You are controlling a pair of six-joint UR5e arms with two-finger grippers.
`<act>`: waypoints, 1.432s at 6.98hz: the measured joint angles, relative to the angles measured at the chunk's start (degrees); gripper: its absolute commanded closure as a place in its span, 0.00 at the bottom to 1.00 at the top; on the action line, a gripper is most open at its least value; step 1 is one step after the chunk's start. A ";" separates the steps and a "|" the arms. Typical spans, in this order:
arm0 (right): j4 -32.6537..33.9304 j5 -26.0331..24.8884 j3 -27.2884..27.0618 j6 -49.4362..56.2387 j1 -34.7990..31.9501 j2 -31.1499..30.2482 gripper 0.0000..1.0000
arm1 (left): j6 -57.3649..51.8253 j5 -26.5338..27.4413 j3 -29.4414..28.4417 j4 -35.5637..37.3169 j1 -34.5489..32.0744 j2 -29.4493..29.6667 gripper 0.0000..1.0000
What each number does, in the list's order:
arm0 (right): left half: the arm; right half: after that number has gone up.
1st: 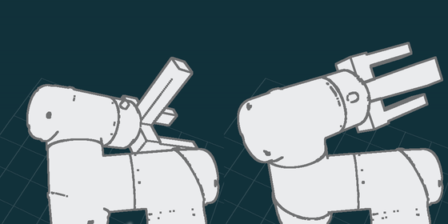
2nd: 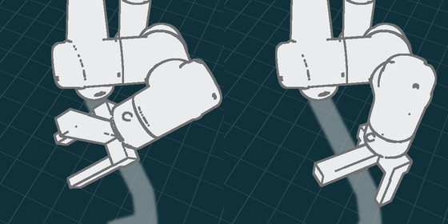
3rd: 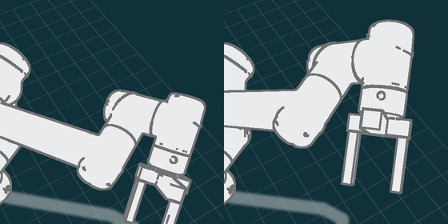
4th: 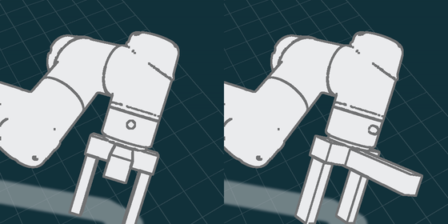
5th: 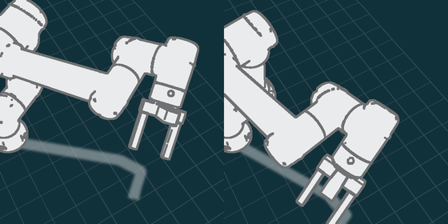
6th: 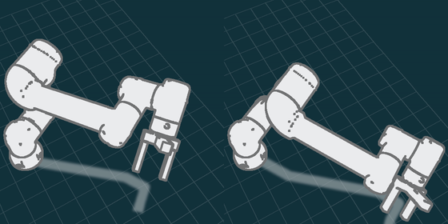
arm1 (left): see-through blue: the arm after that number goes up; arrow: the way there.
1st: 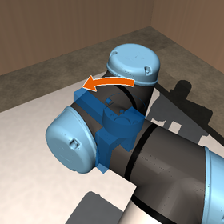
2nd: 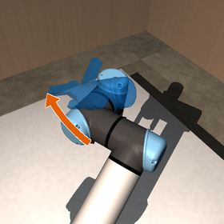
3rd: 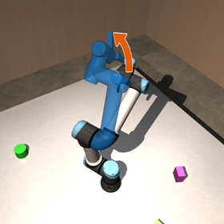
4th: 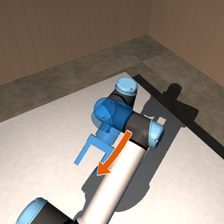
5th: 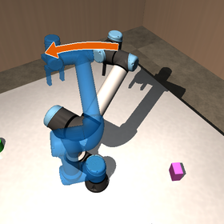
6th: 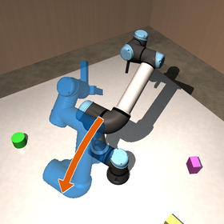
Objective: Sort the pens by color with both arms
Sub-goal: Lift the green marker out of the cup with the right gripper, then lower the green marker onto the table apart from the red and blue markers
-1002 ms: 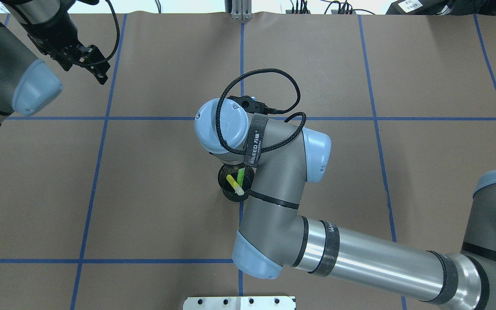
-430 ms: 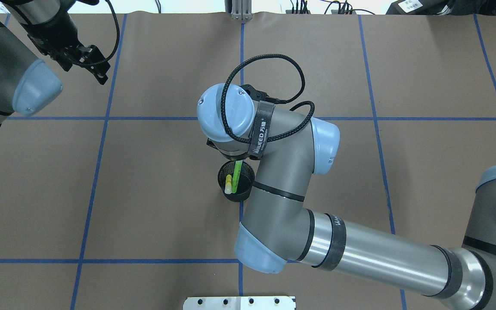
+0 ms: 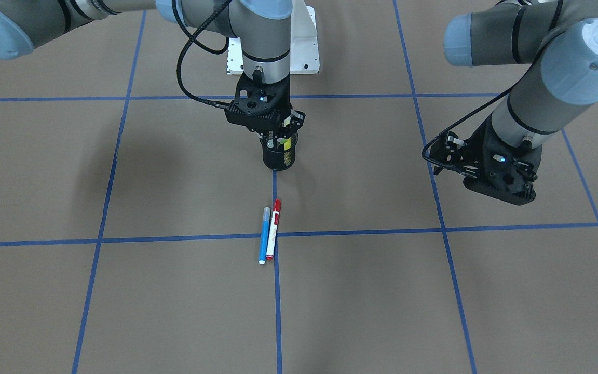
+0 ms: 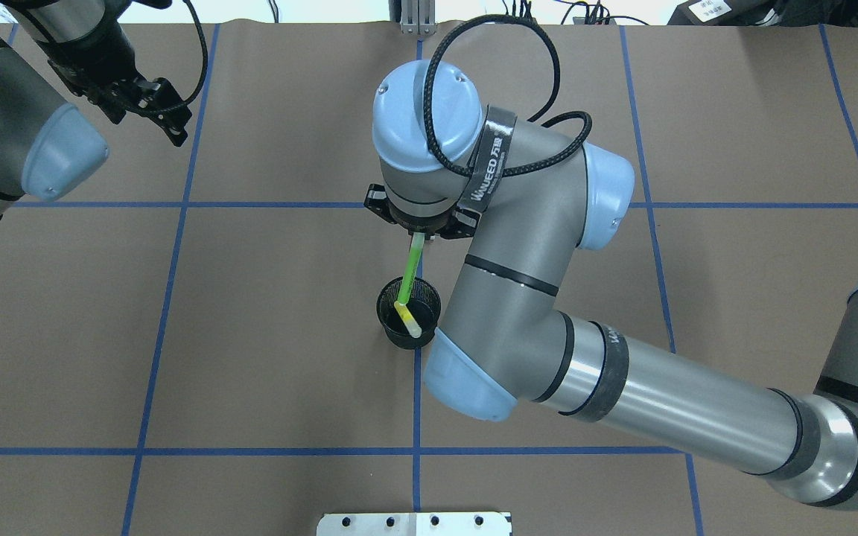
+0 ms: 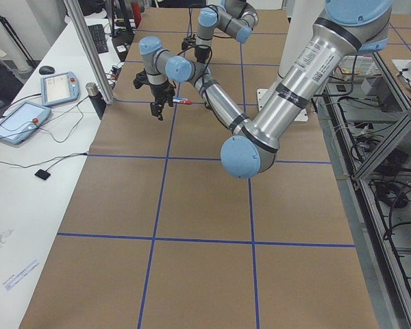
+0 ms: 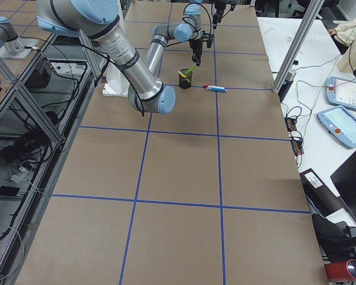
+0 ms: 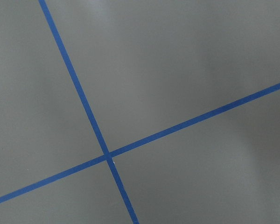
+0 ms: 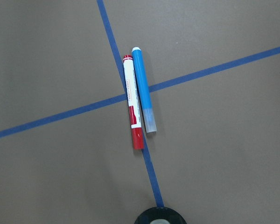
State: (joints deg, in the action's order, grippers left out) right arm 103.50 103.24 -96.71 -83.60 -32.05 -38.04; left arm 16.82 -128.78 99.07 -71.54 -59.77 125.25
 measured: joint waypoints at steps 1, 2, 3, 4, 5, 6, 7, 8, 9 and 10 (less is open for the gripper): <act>0.03 2.00 0.02 2.38 -1.59 0.32 0.90 | 0.04 -0.04 -0.09 0.00 0.03 0.00 0.01; 0.02 3.67 0.48 5.66 -2.90 0.61 0.90 | 0.05 -0.06 -0.20 -0.02 0.06 0.00 0.01; -0.06 4.76 1.93 9.33 -3.91 1.19 0.90 | 0.06 -0.07 -0.24 -0.06 0.08 -0.02 0.01; -0.20 5.76 4.66 12.65 -4.72 2.55 0.90 | 0.06 -0.06 -0.29 -0.10 0.09 -0.06 0.01; -0.39 6.75 8.55 16.17 -5.41 4.66 0.90 | 0.08 -0.07 -0.33 -0.12 0.09 -0.08 0.01; -0.59 7.48 12.12 19.47 -6.02 6.58 0.90 | 0.12 -0.07 -0.35 -0.11 0.08 -0.09 0.01; -1.03 8.41 15.56 22.12 -6.80 8.45 0.90 | 0.14 -0.07 -0.36 -0.10 0.05 -0.12 0.01; -1.62 9.48 18.49 24.10 -7.65 10.05 0.91 | 0.14 -0.07 -0.40 -0.09 0.02 -0.18 0.01; -2.37 10.36 21.22 26.08 -8.37 11.40 0.91 | 0.15 -0.07 -0.41 -0.09 0.02 -0.32 0.01; -3.94 10.98 24.27 27.59 -8.87 12.57 0.92 | 0.15 -0.05 -0.41 -0.09 0.01 -0.51 0.01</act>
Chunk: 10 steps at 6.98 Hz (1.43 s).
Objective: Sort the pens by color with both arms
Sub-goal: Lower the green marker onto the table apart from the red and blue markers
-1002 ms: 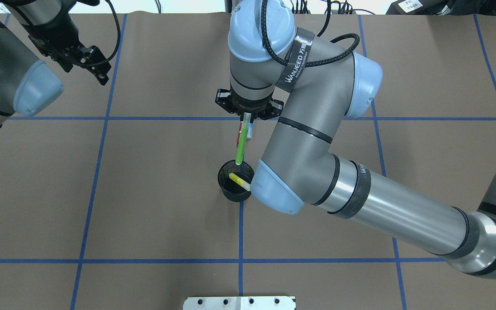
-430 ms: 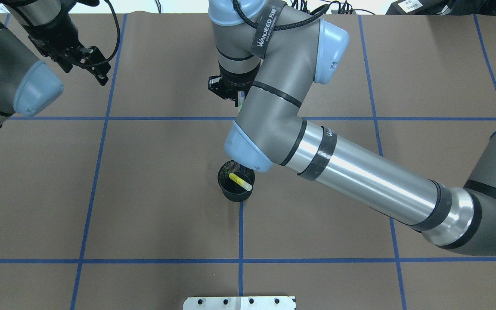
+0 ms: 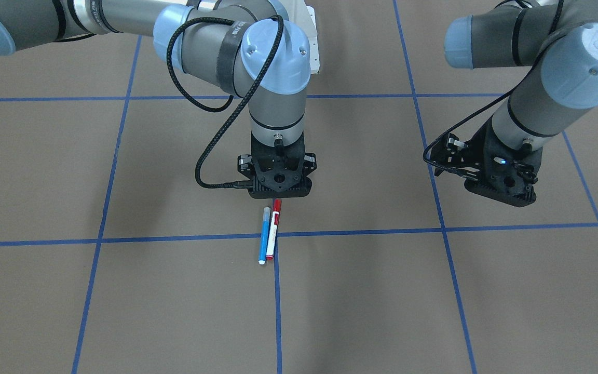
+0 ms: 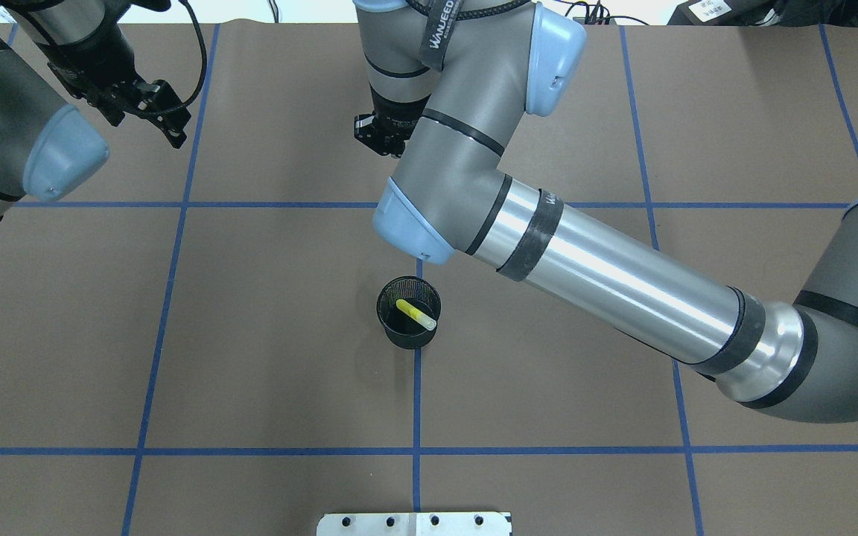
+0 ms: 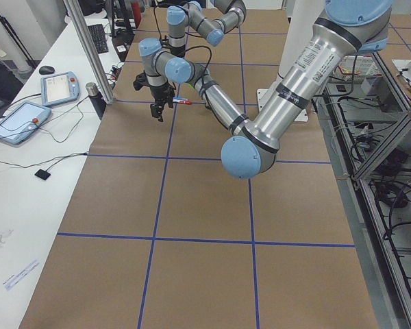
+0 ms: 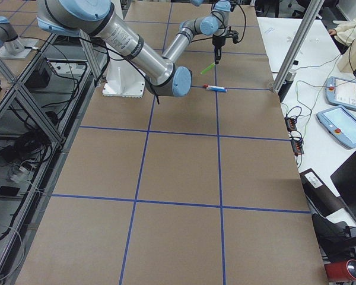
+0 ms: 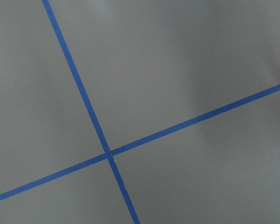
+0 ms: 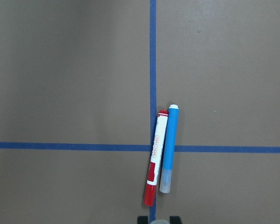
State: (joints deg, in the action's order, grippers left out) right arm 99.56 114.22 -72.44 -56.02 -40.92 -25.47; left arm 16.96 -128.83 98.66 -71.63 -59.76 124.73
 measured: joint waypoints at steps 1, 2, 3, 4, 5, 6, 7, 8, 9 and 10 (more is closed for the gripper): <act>-2.70 0.78 3.58 0.68 -0.24 1.06 0.92 | 0.06 0.04 -0.02 0.00 0.00 -0.11 0.01; -6.15 1.79 6.94 0.81 -0.34 1.72 0.93 | 0.17 0.08 -0.06 0.00 -0.01 -0.16 0.01; -8.88 2.53 9.27 0.72 -0.36 2.10 0.94 | 0.23 0.12 -0.10 -0.02 0.00 -0.30 0.01; -10.46 2.94 10.69 0.64 -0.38 2.34 0.94 | 0.25 0.15 -0.08 -0.06 0.00 -0.51 0.01; -11.44 3.18 11.65 0.64 -0.38 2.41 0.94 | 0.26 0.15 -0.02 -0.08 0.00 -0.66 0.01; -12.48 3.31 12.48 0.68 -0.38 2.43 0.93 | 0.29 0.16 0.04 -0.08 -0.01 -0.75 0.01; -13.85 3.35 13.48 0.72 -0.39 2.44 0.92 | 0.42 0.16 0.08 -0.11 0.01 -0.76 0.01; -15.26 3.37 14.47 0.69 -0.39 2.47 0.92 | 0.65 0.16 0.11 -0.14 0.04 -0.76 0.01; -16.12 3.38 15.05 0.65 -0.39 2.50 0.91 | 0.79 0.16 0.12 -0.17 0.07 -0.77 0.01; -16.58 3.38 15.32 0.57 -0.34 2.55 0.87 | 0.85 0.16 0.11 -0.17 0.07 -0.75 0.01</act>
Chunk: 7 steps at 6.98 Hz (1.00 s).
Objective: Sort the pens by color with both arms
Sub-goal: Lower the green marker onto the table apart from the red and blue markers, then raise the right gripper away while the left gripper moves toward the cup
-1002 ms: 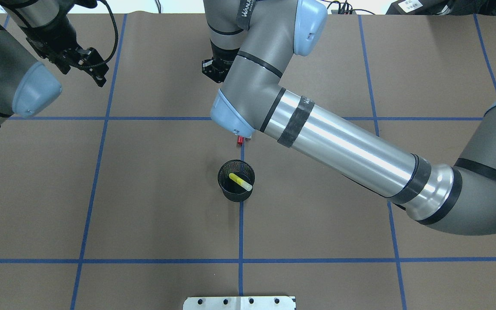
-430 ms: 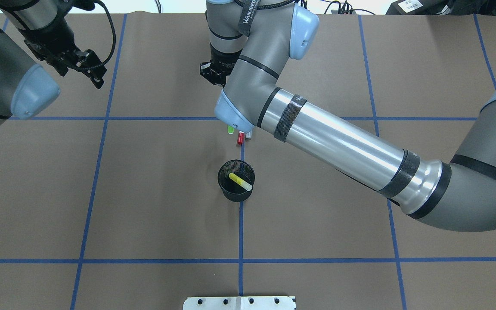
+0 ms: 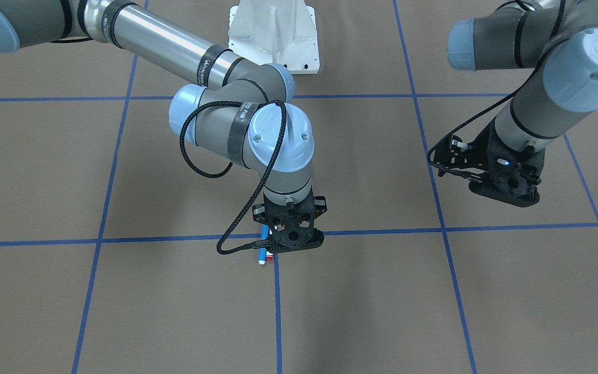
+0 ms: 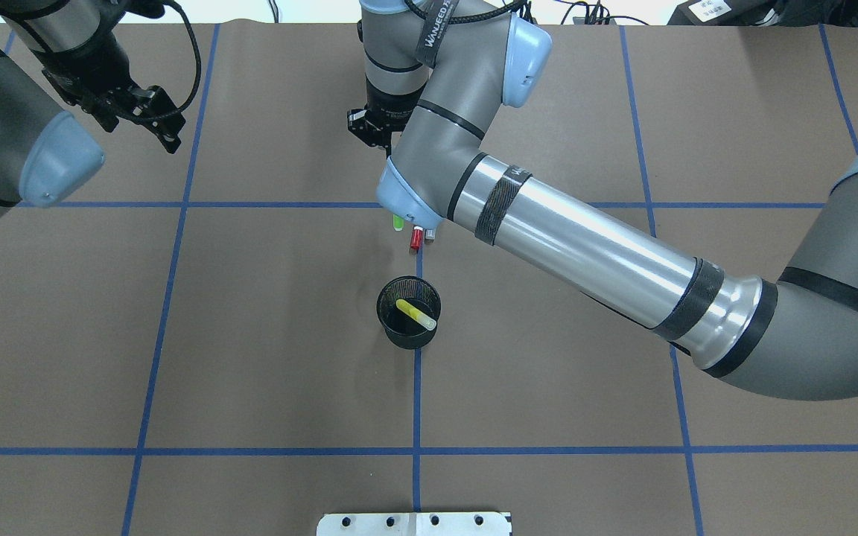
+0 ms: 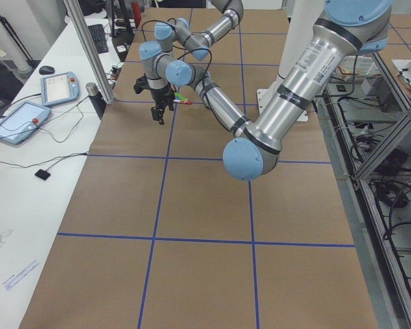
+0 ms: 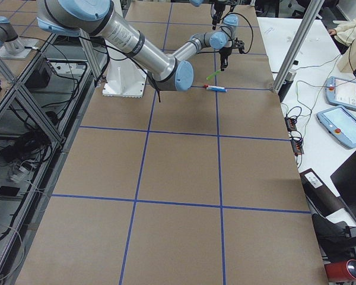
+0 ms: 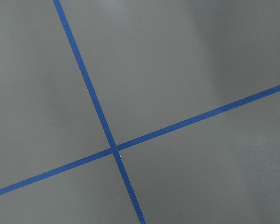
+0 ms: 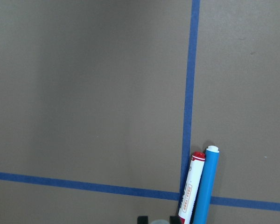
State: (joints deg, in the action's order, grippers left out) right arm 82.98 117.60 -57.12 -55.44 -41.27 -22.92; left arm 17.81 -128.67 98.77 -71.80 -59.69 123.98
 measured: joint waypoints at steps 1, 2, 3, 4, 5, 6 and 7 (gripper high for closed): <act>-0.20 0.00 0.16 -0.08 0.11 0.04 0.76 | 0.10 0.00 -0.03 0.00 0.03 0.02 0.01; -0.27 -0.03 0.24 -0.12 0.31 0.01 0.69 | 0.26 0.00 -0.06 0.00 0.06 0.02 0.01; -0.44 -0.13 0.32 -0.12 0.57 -0.10 0.53 | 0.34 0.00 -0.06 0.00 0.08 0.03 0.01; -0.77 -0.21 0.38 -0.11 0.79 -0.26 0.45 | 0.37 0.00 -0.07 0.00 0.09 0.03 0.01; -0.95 -0.24 0.41 -0.12 0.84 -0.32 0.32 | 0.38 0.00 -0.07 0.00 0.09 0.03 0.01; -1.04 -0.26 0.42 -0.14 0.84 -0.33 0.18 | 0.42 0.00 -0.07 0.00 0.12 0.06 0.01; -1.11 -0.15 0.18 -0.07 0.63 -0.35 0.12 | 1.12 0.00 -0.10 -0.05 0.21 0.24 0.01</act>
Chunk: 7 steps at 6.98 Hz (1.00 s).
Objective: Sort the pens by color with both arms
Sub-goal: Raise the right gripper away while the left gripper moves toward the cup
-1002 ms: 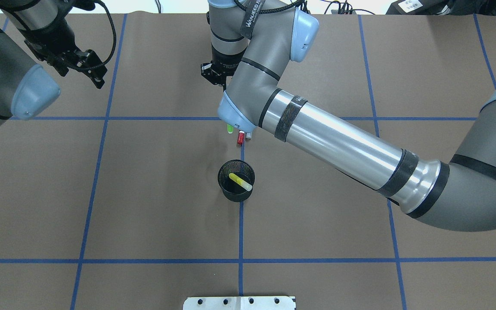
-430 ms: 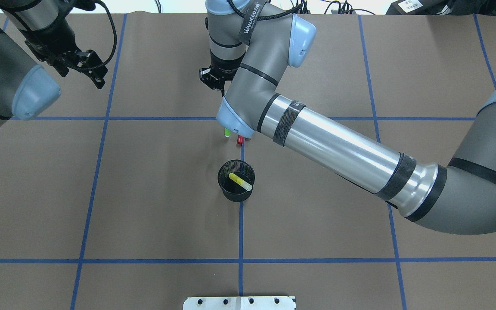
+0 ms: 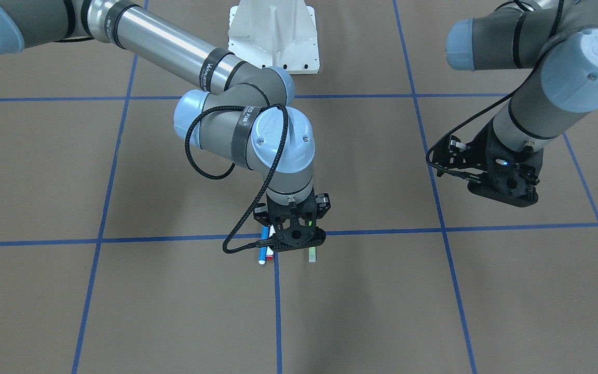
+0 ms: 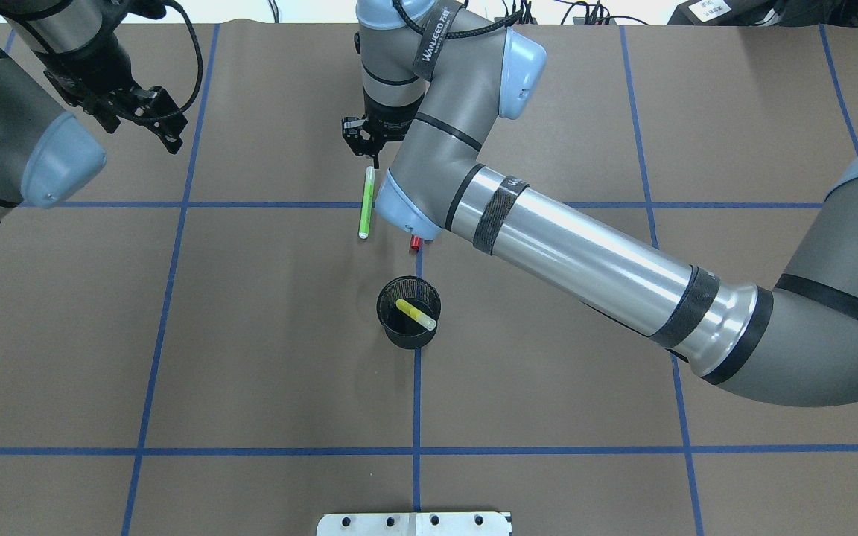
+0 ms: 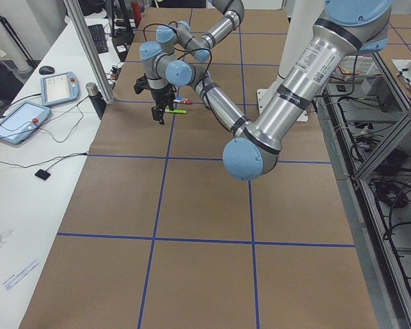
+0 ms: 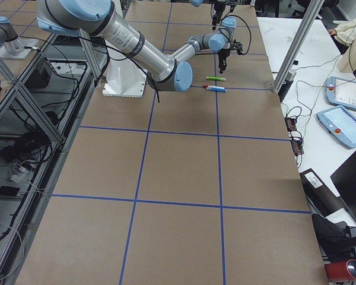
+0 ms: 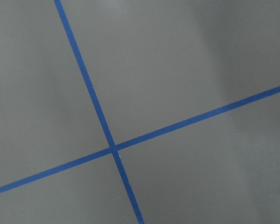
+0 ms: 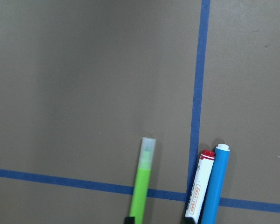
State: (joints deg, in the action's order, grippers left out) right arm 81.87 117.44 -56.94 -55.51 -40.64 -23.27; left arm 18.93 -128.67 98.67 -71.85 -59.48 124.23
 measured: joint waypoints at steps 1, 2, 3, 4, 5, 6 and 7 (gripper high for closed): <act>0.02 1.35 -1.58 0.28 -1.08 -0.89 0.10 | 2.34 0.00 0.01 -0.48 0.32 0.39 0.01; 0.27 4.63 -5.58 1.11 -3.30 -4.12 0.09 | 6.37 -0.02 0.15 -1.71 1.14 0.77 0.01; 0.92 8.28 -11.34 2.26 -6.01 -9.08 0.03 | 11.82 -0.06 0.37 -2.94 2.38 1.38 0.01; 2.59 11.31 -17.56 2.91 -8.66 -14.19 0.02 | 18.41 -0.07 0.57 -3.48 3.87 2.58 0.01; 5.57 13.11 -23.27 3.19 -10.94 -18.15 0.02 | 25.24 -0.11 0.72 -3.59 5.36 4.18 0.01; 9.02 13.82 -27.87 3.40 -13.05 -21.05 0.02 | 32.10 -0.14 0.91 -3.54 6.55 5.97 0.01; 11.34 13.90 -30.47 4.53 -15.06 -23.38 0.02 | 38.52 -0.17 1.28 -3.46 7.62 7.50 0.01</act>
State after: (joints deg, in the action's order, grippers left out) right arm 93.21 131.34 -87.41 -50.99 -55.70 -46.66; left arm 57.45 -128.84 99.95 -75.31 -51.86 131.72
